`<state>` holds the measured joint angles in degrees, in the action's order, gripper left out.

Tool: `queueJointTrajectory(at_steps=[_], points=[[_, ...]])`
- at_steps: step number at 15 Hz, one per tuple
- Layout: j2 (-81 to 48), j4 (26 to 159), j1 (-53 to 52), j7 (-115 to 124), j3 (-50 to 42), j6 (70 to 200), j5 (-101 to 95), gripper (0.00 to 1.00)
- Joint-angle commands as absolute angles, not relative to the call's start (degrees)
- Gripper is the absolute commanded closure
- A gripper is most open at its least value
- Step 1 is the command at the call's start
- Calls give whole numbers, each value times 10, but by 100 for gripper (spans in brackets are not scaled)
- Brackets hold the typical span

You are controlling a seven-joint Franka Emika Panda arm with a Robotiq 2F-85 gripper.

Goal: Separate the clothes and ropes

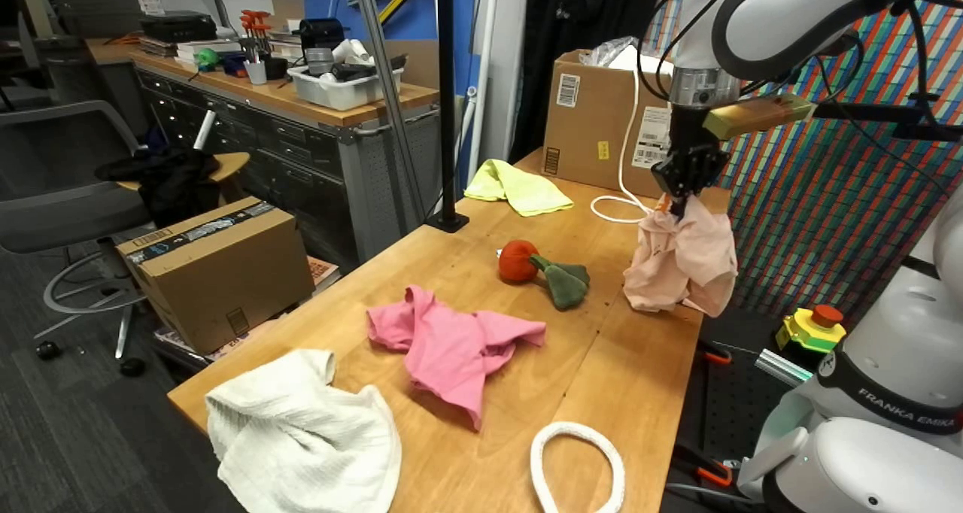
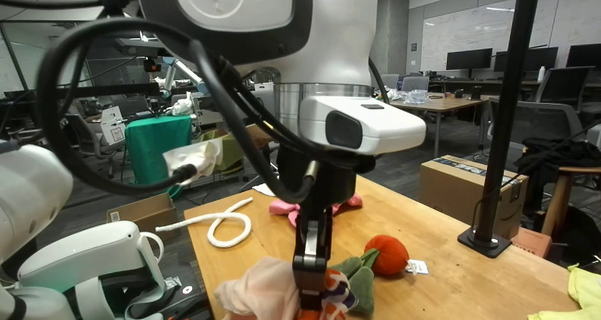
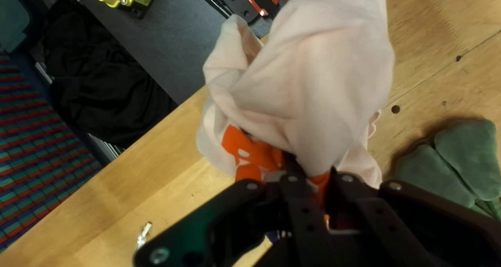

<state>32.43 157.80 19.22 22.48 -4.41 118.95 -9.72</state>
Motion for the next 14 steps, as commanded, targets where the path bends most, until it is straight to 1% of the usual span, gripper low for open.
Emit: queueJointTrajectory(at_steps=[1, 2, 3, 4, 7, 8, 10, 12, 13, 14], points=[[299, 1562, 199, 240, -42, 1196, -108, 94], [295, 1562, 196, 240, -43, 1198, -104, 93], [291, 1559, 195, 240, -43, 1197, -105, 75], [289, 1557, 194, 239, -44, 1198, -102, 61], [285, 1549, 191, 235, -47, 1198, -96, 41], [285, 1547, 190, 232, -49, 1198, -94, 32], [289, 1543, 189, 230, -50, 1195, -92, 19], [295, 1537, 181, 222, -50, 1190, -85, 3], [301, 1534, 175, 215, -48, 1186, -83, 0], [305, 1531, 168, 209, -46, 1183, -79, 0]])
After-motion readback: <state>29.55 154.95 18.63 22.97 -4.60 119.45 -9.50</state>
